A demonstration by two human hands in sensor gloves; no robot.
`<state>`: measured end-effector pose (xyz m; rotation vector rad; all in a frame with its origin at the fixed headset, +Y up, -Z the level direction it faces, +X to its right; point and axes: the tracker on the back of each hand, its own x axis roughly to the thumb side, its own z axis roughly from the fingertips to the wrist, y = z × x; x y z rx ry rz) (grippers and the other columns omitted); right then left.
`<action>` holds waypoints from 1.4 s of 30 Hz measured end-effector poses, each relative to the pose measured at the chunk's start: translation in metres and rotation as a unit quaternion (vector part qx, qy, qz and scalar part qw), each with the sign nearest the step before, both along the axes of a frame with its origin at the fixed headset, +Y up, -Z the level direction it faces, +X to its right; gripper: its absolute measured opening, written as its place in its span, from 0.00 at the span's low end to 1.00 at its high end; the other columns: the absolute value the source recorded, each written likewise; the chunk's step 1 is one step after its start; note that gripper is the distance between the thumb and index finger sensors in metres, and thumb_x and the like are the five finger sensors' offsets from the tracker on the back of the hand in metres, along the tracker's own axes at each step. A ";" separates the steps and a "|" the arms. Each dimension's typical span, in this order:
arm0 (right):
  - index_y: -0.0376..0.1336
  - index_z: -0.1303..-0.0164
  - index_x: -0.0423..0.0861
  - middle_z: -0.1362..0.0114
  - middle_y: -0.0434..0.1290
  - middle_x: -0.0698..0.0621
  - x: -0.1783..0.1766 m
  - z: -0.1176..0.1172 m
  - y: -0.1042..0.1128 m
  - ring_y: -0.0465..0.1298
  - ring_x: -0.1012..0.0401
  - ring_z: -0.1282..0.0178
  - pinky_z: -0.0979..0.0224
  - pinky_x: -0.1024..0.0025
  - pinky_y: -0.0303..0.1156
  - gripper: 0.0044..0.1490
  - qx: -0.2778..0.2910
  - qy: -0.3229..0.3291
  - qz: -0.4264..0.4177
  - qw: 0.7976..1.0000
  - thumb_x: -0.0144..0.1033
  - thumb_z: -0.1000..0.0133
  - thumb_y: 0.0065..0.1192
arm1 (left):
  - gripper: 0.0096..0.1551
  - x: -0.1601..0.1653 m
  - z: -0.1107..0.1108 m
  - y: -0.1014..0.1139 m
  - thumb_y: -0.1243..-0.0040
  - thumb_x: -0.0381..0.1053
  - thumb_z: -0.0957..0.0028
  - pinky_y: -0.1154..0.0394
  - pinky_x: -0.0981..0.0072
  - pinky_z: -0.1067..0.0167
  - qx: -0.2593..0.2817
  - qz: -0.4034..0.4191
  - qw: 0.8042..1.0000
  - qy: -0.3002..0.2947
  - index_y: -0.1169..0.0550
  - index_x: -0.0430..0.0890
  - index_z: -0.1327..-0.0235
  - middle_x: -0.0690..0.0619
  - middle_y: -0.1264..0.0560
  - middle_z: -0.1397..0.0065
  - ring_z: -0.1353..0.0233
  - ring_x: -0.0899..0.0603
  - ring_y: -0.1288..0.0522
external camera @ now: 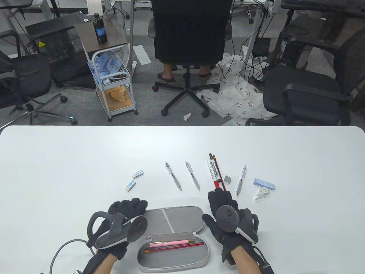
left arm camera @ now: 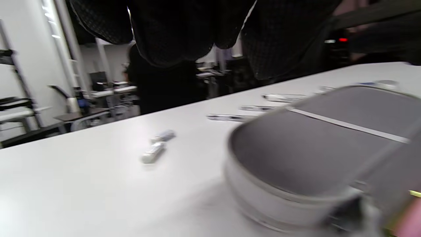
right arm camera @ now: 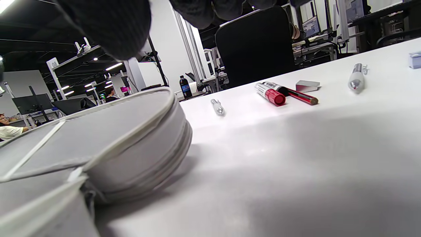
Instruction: Pack double-layer zippered pencil case
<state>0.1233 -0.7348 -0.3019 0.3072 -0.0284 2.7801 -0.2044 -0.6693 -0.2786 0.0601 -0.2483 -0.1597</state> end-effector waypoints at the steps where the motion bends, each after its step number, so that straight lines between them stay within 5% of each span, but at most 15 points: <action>1: 0.44 0.18 0.44 0.14 0.42 0.40 -0.001 0.001 0.000 0.42 0.43 0.19 0.24 0.44 0.45 0.49 0.001 0.002 0.001 1.000 0.53 0.44 0.56 | 0.44 -0.010 -0.003 -0.002 0.28 0.58 0.46 0.31 0.35 0.29 0.010 0.022 0.999 0.029 0.33 0.48 0.18 0.44 0.30 0.18 0.25 0.35 0.27; 5: 0.45 0.18 0.44 0.14 0.43 0.40 -0.003 0.003 -0.001 0.43 0.43 0.19 0.24 0.45 0.45 0.49 0.002 0.007 0.006 1.000 0.52 0.45 0.56 | 0.50 -0.041 -0.014 -0.027 0.27 0.60 0.47 0.34 0.33 0.28 -0.004 0.101 0.989 0.108 0.36 0.45 0.15 0.39 0.33 0.16 0.22 0.29 0.31; 12: 0.47 0.19 0.44 0.14 0.44 0.41 -0.007 0.005 -0.002 0.44 0.43 0.19 0.24 0.46 0.45 0.47 0.005 0.007 0.004 1.000 0.52 0.44 0.56 | 0.54 -0.052 -0.019 -0.051 0.29 0.65 0.48 0.44 0.32 0.26 -0.016 0.082 0.990 0.116 0.37 0.44 0.15 0.38 0.35 0.15 0.18 0.29 0.38; 17: 0.48 0.19 0.45 0.13 0.45 0.42 -0.016 -0.003 0.024 0.44 0.44 0.19 0.23 0.47 0.46 0.45 0.036 0.002 -0.004 0.999 0.49 0.44 0.57 | 0.54 -0.052 -0.023 -0.058 0.30 0.65 0.47 0.48 0.35 0.26 -0.042 0.086 0.988 0.124 0.38 0.42 0.14 0.38 0.37 0.14 0.18 0.28 0.41; 26: 0.63 0.27 0.51 0.19 0.68 0.49 -0.074 -0.097 0.077 0.67 0.51 0.22 0.24 0.55 0.65 0.36 -0.003 -0.029 0.120 0.992 0.48 0.46 0.64 | 0.53 -0.053 -0.025 -0.064 0.30 0.65 0.47 0.50 0.37 0.26 -0.056 0.094 0.986 0.125 0.37 0.43 0.15 0.40 0.37 0.14 0.17 0.30 0.43; 31: 0.70 0.34 0.54 0.26 0.76 0.52 -0.115 -0.150 0.051 0.77 0.54 0.30 0.29 0.58 0.73 0.32 -0.095 -0.061 0.156 0.981 0.52 0.49 0.68 | 0.51 -0.054 -0.027 -0.063 0.30 0.64 0.46 0.50 0.38 0.26 -0.058 0.100 0.986 0.124 0.36 0.43 0.15 0.40 0.37 0.14 0.18 0.29 0.43; 37: 0.71 0.36 0.52 0.33 0.80 0.52 -0.144 -0.170 -0.005 0.80 0.55 0.39 0.34 0.61 0.75 0.35 -0.187 -0.101 0.224 0.951 0.59 0.51 0.68 | 0.51 -0.054 -0.028 -0.064 0.30 0.65 0.46 0.50 0.37 0.26 -0.061 0.099 0.985 0.125 0.36 0.43 0.15 0.39 0.37 0.14 0.17 0.29 0.43; 42: 0.70 0.41 0.51 0.43 0.82 0.55 -0.151 -0.175 -0.015 0.80 0.58 0.44 0.36 0.62 0.76 0.29 -0.165 -0.113 0.304 0.932 0.53 0.49 0.69 | 0.51 -0.054 -0.029 -0.064 0.30 0.65 0.46 0.51 0.37 0.26 -0.065 0.111 0.985 0.119 0.36 0.43 0.15 0.39 0.37 0.14 0.17 0.29 0.44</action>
